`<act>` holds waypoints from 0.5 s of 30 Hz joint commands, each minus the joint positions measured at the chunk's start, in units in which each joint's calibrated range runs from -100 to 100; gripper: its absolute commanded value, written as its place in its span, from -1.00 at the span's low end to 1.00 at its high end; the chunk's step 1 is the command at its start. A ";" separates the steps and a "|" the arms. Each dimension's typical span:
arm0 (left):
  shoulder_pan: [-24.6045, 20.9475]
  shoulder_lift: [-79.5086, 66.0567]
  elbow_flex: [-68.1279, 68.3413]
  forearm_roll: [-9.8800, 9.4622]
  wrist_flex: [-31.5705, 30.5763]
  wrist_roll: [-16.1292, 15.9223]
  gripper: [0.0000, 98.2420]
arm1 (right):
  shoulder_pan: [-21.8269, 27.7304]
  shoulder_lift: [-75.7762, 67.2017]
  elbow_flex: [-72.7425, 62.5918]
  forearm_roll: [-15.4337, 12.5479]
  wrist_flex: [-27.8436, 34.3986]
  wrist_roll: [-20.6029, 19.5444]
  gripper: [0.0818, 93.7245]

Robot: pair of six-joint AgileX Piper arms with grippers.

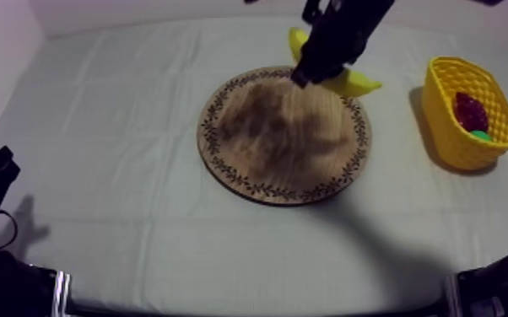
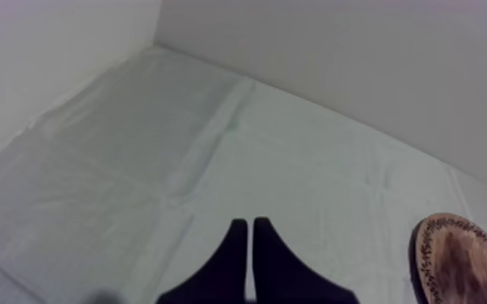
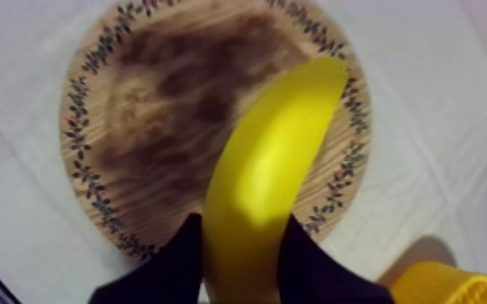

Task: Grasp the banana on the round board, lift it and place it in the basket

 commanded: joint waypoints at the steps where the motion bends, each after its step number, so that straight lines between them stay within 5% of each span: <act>1: 0.01 0.00 0.03 0.02 -0.01 0.00 -1.00 | 0.08 -2.82 -2.08 -0.33 2.16 0.26 -0.61; 15: 0.01 0.00 0.03 0.02 -0.01 0.00 -1.00 | 3.11 -5.64 -6.43 -0.58 6.88 -1.15 -0.58</act>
